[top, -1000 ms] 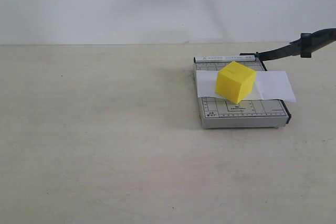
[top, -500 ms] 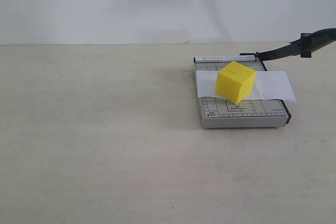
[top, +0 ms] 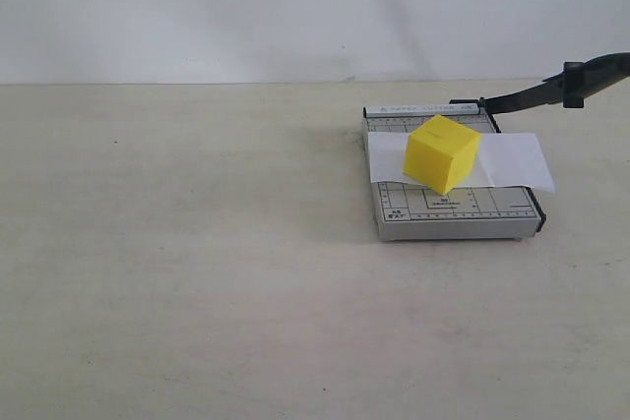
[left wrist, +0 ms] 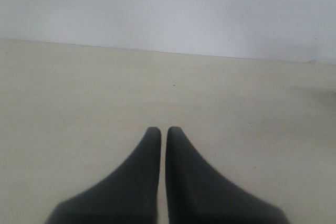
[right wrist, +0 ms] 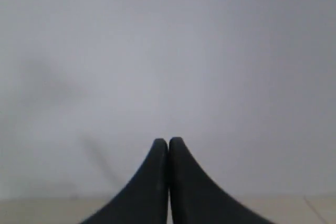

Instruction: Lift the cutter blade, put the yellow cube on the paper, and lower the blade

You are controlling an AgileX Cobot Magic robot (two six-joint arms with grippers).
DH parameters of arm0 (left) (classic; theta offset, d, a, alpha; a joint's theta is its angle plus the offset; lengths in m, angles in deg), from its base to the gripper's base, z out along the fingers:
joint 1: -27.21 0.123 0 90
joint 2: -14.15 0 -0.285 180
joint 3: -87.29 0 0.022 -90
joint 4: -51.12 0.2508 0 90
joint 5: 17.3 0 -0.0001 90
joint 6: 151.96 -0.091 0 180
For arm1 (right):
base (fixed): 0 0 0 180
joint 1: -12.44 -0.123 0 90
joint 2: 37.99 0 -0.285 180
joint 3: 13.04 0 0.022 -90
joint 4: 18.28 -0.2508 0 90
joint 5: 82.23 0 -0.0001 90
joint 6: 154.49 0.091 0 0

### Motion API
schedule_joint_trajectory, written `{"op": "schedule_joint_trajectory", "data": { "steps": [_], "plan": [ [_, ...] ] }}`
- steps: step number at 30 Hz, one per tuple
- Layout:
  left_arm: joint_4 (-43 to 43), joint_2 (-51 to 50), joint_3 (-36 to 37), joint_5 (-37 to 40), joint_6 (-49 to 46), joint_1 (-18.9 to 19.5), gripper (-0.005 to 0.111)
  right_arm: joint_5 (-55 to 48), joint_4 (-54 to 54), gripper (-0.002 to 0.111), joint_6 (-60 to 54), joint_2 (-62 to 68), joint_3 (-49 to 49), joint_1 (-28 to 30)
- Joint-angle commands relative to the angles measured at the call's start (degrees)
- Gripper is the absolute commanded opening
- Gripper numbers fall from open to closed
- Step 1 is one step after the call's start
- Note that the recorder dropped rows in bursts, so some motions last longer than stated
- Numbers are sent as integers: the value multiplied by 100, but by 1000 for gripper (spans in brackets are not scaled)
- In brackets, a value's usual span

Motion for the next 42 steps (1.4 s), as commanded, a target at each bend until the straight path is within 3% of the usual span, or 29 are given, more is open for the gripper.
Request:
{"op": "schedule_joint_trajectory", "data": {
  "steps": [1, 2, 5, 7, 14, 16, 26, 36, 42],
  "plan": [
    [11, 35, 17, 30, -27, -17, 4, -2742, 25, 0, -99, 2118, 1890, 6],
    [11, 35, 17, 30, -27, -17, 4, -3647, 159, 0, -99, 2562, 2530, 6],
    [11, 35, 17, 30, -27, -17, 4, -4755, 516, 0, -29, 3113, 3692, 6],
    [11, 52, 17, 32, -27, -74, 4, -4914, 540, 2, -14, 3378, 4038, 6],
    [11, 243, 17, 20, -27, -305, 4, -5213, 679, 38, 634, 4420, 4242, 6],
    [11, 243, 17, 20, -27, -305, 4, -5213, 687, 41, 634, 4528, 4242, 6],
    [11, 243, 17, 20, -27, -305, 4, -5226, 687, 38, 673, 4778, 4242, 6],
    [11, 243, 17, 20, -27, -305, 4, -5293, 965, 14, 673, 4778, 4242, 6],
    [11, 243, 17, 20, -27, -305, 4, -5414, 1084, 13, 673, 4778, 4242, 6]
  ]
}}
